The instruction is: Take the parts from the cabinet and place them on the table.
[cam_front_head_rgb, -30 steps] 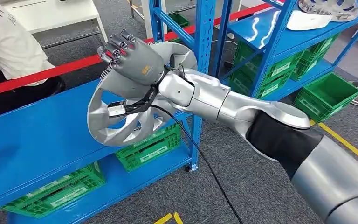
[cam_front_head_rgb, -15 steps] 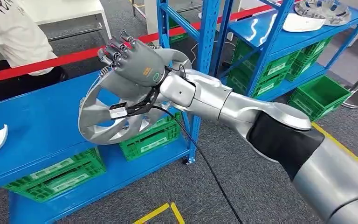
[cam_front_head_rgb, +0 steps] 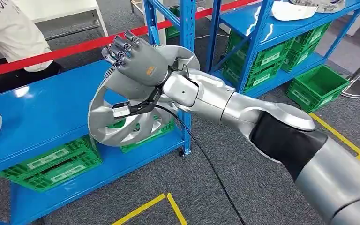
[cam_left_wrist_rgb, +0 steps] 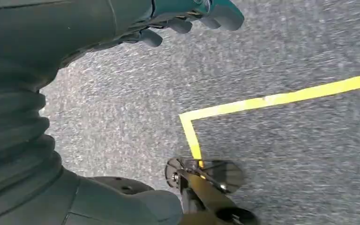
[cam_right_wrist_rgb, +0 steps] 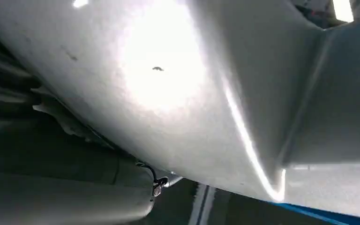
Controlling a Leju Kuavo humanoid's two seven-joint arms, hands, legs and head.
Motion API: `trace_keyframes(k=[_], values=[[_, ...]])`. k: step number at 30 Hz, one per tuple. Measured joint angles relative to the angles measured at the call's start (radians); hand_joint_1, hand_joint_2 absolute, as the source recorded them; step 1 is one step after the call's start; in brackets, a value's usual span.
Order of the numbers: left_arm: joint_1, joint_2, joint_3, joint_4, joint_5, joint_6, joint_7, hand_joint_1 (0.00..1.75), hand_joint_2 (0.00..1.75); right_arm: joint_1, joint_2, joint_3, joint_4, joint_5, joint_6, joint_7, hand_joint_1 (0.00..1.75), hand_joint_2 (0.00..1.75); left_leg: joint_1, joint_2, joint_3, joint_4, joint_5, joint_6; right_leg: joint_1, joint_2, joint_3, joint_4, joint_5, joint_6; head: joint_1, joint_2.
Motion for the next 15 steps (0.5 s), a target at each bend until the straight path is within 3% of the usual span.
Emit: trace_keyframes(k=[1,2,3,4,6,7,8,9,10,11,12,13,14,15], values=[[-0.001,0.0,0.002,0.0,0.0,0.0,-0.001,0.0,1.75,-0.001,0.0,0.0,0.0,0.0,-0.001,-0.003,1.75,1.75,-0.001,-0.001,0.064,-0.084,0.005,0.006,0.0,0.0,-0.006,0.0,0.008,0.004,0.0,0.0],[-0.004,0.0,0.004,0.0,0.001,0.0,-0.001,0.0,1.75,-0.001,0.002,0.0,0.0,0.0,-0.002,-0.003,1.75,1.75,-0.003,-0.002,0.108,-0.163,-0.042,0.013,0.0,0.0,-0.01,-0.001,0.016,0.01,0.0,0.0],[-0.003,0.0,0.005,0.0,0.001,0.0,-0.003,0.0,1.75,-0.001,0.002,-0.003,0.0,0.0,-0.002,-0.003,1.75,1.75,-0.011,-0.003,0.134,-0.19,-0.045,0.019,0.0,-0.001,-0.01,-0.002,0.023,0.017,0.002,0.0],[-0.002,0.0,0.006,0.0,0.002,0.001,-0.004,0.0,1.75,-0.001,0.004,-0.005,0.0,0.0,-0.002,-0.003,1.75,1.75,-0.013,-0.006,0.117,-0.188,-0.033,0.025,-0.001,-0.003,-0.007,-0.007,0.031,0.022,0.001,0.0],[-0.003,0.001,0.007,0.0,0.004,0.001,-0.005,0.0,1.75,-0.004,0.01,-0.006,0.0,0.0,-0.002,-0.003,1.75,1.75,-0.017,-0.006,0.112,-0.191,-0.026,0.039,-0.003,-0.003,-0.009,-0.016,0.051,0.036,-0.004,0.0],[-0.002,-0.001,0.008,0.001,0.005,0.001,-0.007,0.0,1.75,-0.002,0.009,-0.007,0.001,0.0,-0.002,-0.003,1.75,1.75,-0.007,-0.003,0.106,-0.205,-0.008,0.051,-0.002,0.0,-0.014,-0.015,0.051,0.043,-0.006,0.0],[-0.003,-0.001,0.009,0.002,0.005,0.001,-0.006,0.0,1.75,-0.004,0.009,-0.007,0.003,0.0,-0.003,-0.003,1.75,1.75,-0.008,0.001,0.103,-0.207,0.005,0.059,-0.004,0.0,-0.025,0.005,0.01,0.045,-0.003,0.0],[-0.005,-0.001,0.009,0.002,0.005,0.0,-0.007,0.0,1.75,-0.006,0.009,-0.007,0.003,0.0,-0.003,-0.003,1.75,1.75,-0.007,0.002,0.085,-0.206,0.018,0.068,-0.003,0.0,-0.044,0.057,-0.054,0.045,-0.001,0.0],[-0.005,-0.001,0.01,0.002,0.005,0.0,-0.007,0.0,1.75,-0.006,0.009,-0.008,0.003,0.0,-0.003,-0.003,1.75,1.75,-0.008,0.002,0.07,-0.205,0.031,0.07,-0.003,0.001,-0.06,0.125,-0.113,0.047,0.002,0.0],[-0.005,-0.002,0.01,0.002,0.004,0.0,-0.007,0.0,1.75,-0.004,0.009,-0.007,0.004,0.0,-0.003,-0.004,1.75,1.75,-0.009,0.002,0.054,-0.205,0.042,0.071,-0.003,0.001,-0.076,0.198,-0.156,0.049,0.001,0.0],[-0.004,-0.002,0.01,0.002,0.003,-0.001,-0.007,0.0,1.75,-0.001,0.009,-0.008,0.005,0.0,-0.004,-0.004,1.75,1.75,-0.01,0.002,0.037,-0.203,0.054,0.071,-0.002,0.0,-0.087,0.261,-0.175,0.051,0.002,0.0],[-0.004,-0.002,0.01,0.002,0.002,-0.002,-0.007,0.0,1.75,0.002,0.009,-0.008,0.006,0.0,-0.006,-0.005,1.75,1.75,-0.011,0.002,0.018,-0.2,0.067,0.071,-0.002,0.0,-0.083,0.293,-0.162,0.051,0.002,0.0],[-0.004,-0.002,0.01,0.002,0.002,-0.003,-0.007,0.0,1.75,0.004,0.009,-0.007,0.008,0.0,-0.008,-0.007,1.75,1.75,-0.011,0.002,-0.001,-0.196,0.079,0.07,-0.002,0.0,-0.058,0.28,-0.128,0.049,0.002,0.0],[-0.005,-0.003,0.01,0.003,0.002,-0.003,-0.007,0.0,1.75,0.004,0.009,-0.008,0.01,0.0,-0.01,-0.007,1.75,1.75,-0.011,0.002,-0.019,-0.191,0.089,0.067,-0.002,0.0,-0.014,0.229,-0.089,0.047,0.002,0.0]])
